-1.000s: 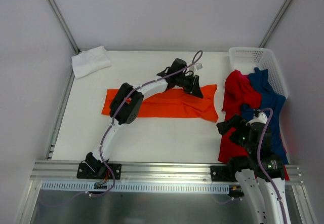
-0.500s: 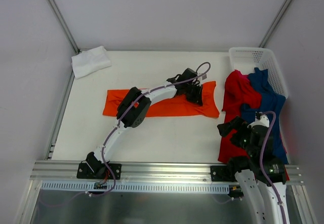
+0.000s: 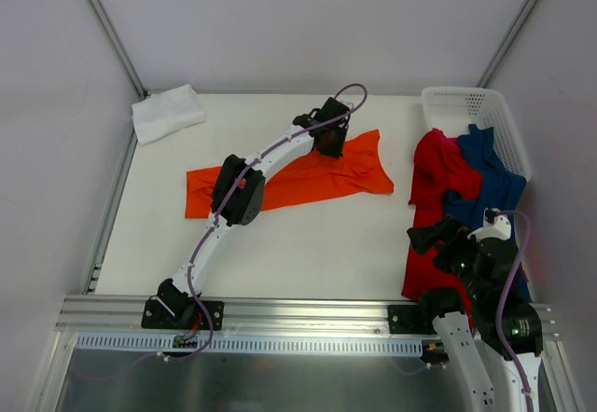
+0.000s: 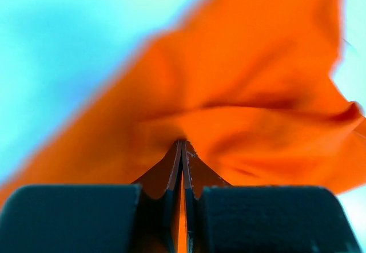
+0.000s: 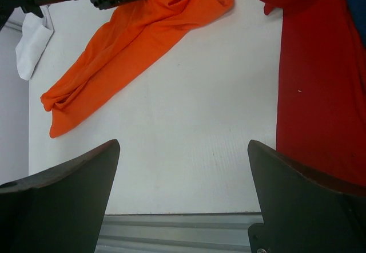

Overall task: Fold and stack the t-shirts
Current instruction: Fold the tshirt

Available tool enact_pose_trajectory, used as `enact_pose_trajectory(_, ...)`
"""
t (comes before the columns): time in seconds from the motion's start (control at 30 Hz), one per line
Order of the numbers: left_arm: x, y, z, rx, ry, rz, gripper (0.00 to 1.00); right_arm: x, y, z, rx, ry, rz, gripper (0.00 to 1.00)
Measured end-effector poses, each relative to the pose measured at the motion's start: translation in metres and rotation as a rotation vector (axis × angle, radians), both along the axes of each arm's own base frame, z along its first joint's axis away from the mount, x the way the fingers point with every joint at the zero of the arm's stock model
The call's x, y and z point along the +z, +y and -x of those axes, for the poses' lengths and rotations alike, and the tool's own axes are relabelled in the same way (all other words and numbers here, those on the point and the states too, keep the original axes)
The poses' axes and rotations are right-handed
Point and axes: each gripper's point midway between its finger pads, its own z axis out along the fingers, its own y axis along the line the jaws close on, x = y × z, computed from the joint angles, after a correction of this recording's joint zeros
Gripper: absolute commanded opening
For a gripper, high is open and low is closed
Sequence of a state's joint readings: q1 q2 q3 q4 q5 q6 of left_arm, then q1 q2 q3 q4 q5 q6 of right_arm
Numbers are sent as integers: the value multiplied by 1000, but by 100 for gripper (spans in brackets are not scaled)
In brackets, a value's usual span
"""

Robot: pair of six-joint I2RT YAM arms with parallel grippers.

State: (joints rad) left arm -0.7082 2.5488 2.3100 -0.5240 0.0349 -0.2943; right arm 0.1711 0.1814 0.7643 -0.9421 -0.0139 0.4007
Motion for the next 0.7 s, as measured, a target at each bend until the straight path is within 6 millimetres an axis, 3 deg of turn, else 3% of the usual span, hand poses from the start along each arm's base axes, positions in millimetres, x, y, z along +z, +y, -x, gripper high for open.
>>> enact_pose_trajectory(0.2, 20, 75, -63, 145, -36, -12, 0, -2, -3, -2, -14, 10, 12, 99)
enact_pose_trajectory(0.37, 32, 137, -105, 233, -73, -20, 0, -4, -5, -4, -24, 23, 20, 99)
enact_pose_trajectory(0.53, 31, 176, -122, 279, -92, -60, 53, -11, 0, -15, -15, 33, 11, 100)
enact_pose_trajectory(0.6, 32, 179, -122, 287, -93, -61, 56, -19, 9, -27, 11, 56, -17, 100)
enact_pose_trajectory(0.7, 37, 184, -107, 292, -66, -70, 56, -36, 29, -56, 65, 151, -65, 97)
